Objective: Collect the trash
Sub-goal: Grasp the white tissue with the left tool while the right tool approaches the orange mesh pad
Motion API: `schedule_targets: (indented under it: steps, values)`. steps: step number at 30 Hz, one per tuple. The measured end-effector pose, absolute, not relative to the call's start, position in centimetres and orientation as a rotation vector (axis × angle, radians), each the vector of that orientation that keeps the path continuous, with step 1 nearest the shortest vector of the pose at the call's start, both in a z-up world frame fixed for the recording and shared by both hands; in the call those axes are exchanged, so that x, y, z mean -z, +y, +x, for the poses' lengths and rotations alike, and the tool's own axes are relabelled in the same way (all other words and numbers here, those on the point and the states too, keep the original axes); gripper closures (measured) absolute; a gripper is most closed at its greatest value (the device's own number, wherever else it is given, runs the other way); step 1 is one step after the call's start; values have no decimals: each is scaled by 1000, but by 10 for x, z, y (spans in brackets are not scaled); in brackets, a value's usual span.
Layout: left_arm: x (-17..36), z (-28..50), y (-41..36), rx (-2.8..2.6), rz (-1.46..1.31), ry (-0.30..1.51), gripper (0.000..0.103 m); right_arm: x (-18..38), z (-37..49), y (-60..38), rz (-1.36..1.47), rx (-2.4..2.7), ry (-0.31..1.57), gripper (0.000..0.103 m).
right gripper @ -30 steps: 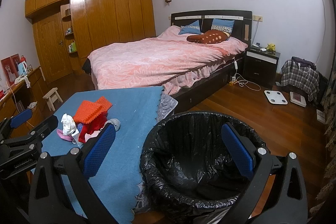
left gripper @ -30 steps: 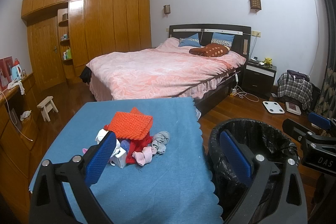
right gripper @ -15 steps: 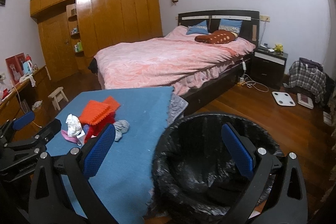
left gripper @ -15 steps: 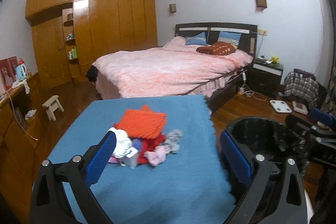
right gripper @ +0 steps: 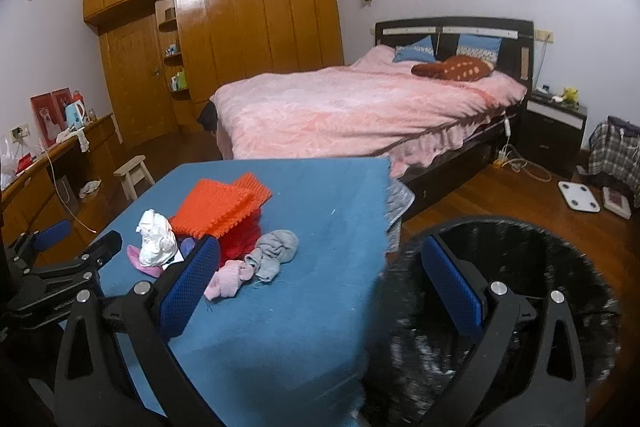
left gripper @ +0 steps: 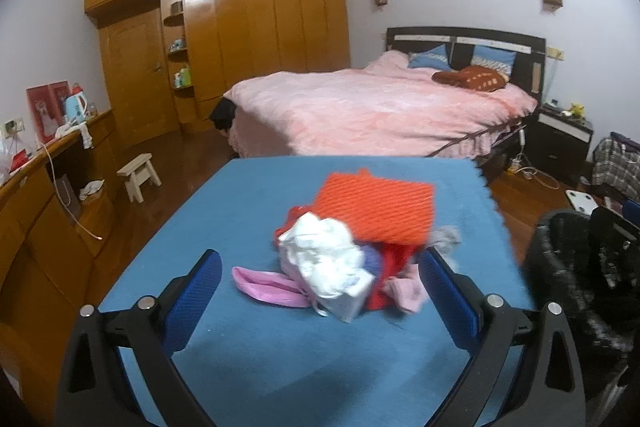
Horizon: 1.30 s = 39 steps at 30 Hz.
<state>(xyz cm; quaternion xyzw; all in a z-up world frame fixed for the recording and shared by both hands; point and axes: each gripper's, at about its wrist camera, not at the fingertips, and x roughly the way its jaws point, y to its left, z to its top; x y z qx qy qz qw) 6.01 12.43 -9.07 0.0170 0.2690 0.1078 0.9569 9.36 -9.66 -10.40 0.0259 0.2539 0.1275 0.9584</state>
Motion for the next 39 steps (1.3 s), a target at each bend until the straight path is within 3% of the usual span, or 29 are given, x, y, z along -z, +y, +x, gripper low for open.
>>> schedule_targets:
  steps: [9,15,18,20,23,27,29,32,34,37,39]
  values:
    - [118,103,151,-216,9,573,10,136,132,-62,3,-271,579,5]
    - [130,126,160,-195,5,602,21,143,148,-50,-29,-281,595,5]
    - [134,131,163,-145,-21,607,34,147,155,-45,-38,-291,612,5]
    - [134,132,161,-121,-22,606,52,150,160,-42,-41,-297,625,5]
    - [132,128,158,-96,-12,590,65,150,163,-37,-40,-312,636,5]
    - [130,128,157,-86,-11,576,74,150,166,-30,-42,-334,635,5]
    - [129,128,158,-84,-14,572,84,150,169,-28,-41,-340,636,5]
    - [130,129,160,-86,-19,572,83,149,172,-26,-35,-344,636,5]
    - [131,129,161,-97,-18,574,75,148,173,-25,-38,-343,634,5]
    - [132,133,161,-114,-17,586,43,148,173,-25,-43,-339,634,5]
    - [135,137,160,-107,-21,603,41,148,173,-26,-42,-335,635,5]
